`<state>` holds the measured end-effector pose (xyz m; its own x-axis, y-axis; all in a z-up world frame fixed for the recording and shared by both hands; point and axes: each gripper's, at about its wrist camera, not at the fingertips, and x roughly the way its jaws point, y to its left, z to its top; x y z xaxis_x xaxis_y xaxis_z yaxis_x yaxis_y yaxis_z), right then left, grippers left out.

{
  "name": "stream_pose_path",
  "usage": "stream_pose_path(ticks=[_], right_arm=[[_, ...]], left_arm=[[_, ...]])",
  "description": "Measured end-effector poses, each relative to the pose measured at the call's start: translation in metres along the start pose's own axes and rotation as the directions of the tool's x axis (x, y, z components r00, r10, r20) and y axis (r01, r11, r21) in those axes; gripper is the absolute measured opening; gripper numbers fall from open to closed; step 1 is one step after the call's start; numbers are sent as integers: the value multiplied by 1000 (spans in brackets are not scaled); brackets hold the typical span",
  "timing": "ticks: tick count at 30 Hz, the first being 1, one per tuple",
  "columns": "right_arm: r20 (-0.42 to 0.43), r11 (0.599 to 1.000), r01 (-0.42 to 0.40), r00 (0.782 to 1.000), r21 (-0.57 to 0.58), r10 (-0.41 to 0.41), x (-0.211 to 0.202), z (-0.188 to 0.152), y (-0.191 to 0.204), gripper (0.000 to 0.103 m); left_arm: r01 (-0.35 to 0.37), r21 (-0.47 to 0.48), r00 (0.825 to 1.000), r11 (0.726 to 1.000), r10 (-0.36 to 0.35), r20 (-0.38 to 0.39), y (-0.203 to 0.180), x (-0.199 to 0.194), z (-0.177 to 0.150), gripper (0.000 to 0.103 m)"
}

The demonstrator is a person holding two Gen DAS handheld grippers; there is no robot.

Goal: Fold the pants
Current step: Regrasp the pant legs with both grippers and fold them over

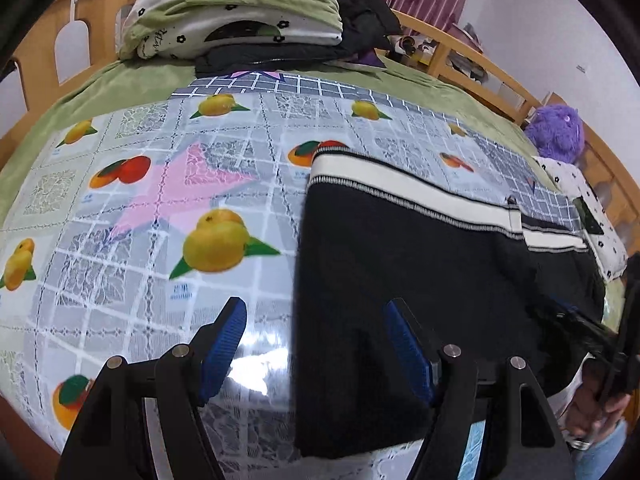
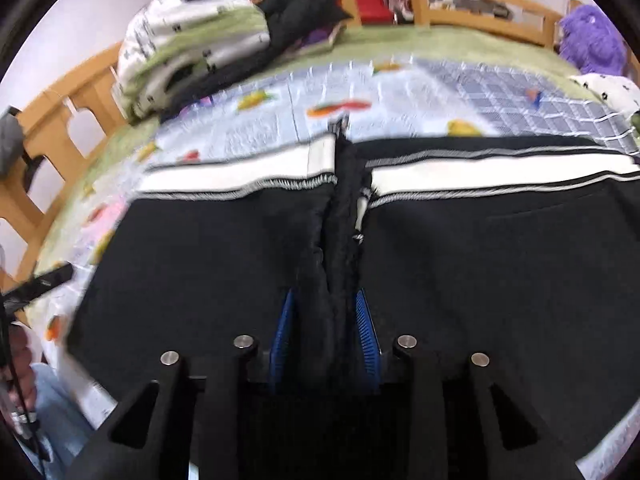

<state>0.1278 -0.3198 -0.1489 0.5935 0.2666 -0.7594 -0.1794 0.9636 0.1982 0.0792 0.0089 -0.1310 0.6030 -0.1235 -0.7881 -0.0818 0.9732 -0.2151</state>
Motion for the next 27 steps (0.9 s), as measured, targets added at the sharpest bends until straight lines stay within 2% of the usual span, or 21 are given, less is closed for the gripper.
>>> stream_pose_path(ticks=[1, 2, 4, 7, 10, 14, 17, 22, 25, 27], right_arm=[[3, 1000, -7, 1000, 1, 7, -7, -5, -2, 48], [-18, 1000, 0, 1000, 1, 0, -6, -11, -4, 52], [-100, 1000, 1, 995, -18, -3, 9, -23, -4, 51], [-50, 998, 21, 998, -57, -24, -3, -25, 0, 50], [36, 999, 33, 999, -28, -32, -35, -30, -11, 51], [150, 992, 127, 981, -15, -124, -72, -28, -31, 51], [147, 982, 173, 972, 78, -183, -85, -33, -58, 51], [99, 945, 141, 979, 296, -177, -98, -65, -121, 51], [73, 927, 180, 974, 328, -215, -99, -83, -136, 51], [47, 917, 195, 973, 348, -225, -94, -91, -146, 51]], left_arm=[[-11, -2, 1000, 1000, 11, -3, 0, 1, -4, 70], [-15, -9, 1000, 1000, 15, -7, 0, 1, -7, 70], [-16, -34, 999, 999, 15, -35, 2, 3, -15, 69], [17, -52, 999, 998, -20, -47, 5, -3, -22, 69], [-4, -26, 1000, 1000, 3, -22, 5, -17, -31, 69], [7, -75, 1000, 997, -7, 0, 19, -26, -37, 69], [38, -121, 999, 992, -37, 5, 30, -22, -33, 69], [118, -103, 993, 988, -119, -4, 30, 2, -9, 69], [158, -83, 987, 984, -160, -16, 29, 25, 4, 69], [166, -70, 984, 984, -170, -58, 27, 46, 10, 68]])
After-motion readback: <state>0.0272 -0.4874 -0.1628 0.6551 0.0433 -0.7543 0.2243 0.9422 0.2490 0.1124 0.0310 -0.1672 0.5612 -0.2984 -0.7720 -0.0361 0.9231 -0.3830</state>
